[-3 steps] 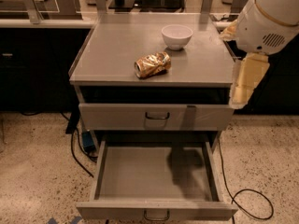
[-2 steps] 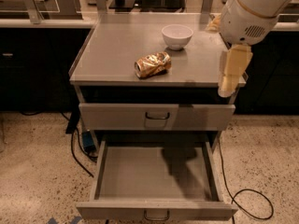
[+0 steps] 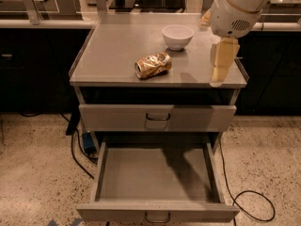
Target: Place orange can into middle drawer
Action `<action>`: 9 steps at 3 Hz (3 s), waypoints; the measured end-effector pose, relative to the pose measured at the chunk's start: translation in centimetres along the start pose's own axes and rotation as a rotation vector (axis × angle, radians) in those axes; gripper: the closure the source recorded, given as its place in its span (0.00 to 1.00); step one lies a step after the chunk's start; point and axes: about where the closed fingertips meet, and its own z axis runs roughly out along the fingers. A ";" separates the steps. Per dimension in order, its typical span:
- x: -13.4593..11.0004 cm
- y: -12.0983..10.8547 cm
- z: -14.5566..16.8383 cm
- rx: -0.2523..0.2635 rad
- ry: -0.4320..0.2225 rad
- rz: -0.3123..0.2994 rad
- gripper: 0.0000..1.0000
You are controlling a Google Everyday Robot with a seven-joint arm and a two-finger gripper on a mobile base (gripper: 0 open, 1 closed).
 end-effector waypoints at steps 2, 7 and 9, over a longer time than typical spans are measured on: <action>-2.8 -2.7 1.1 0.006 -0.031 -0.112 0.00; -10.2 -6.5 13.1 -0.096 -0.096 -0.244 0.00; -6.9 -9.6 19.7 -0.164 -0.080 -0.190 0.00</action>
Offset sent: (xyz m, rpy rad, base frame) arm 0.0596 0.0667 0.0108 -0.0222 -0.0519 0.2670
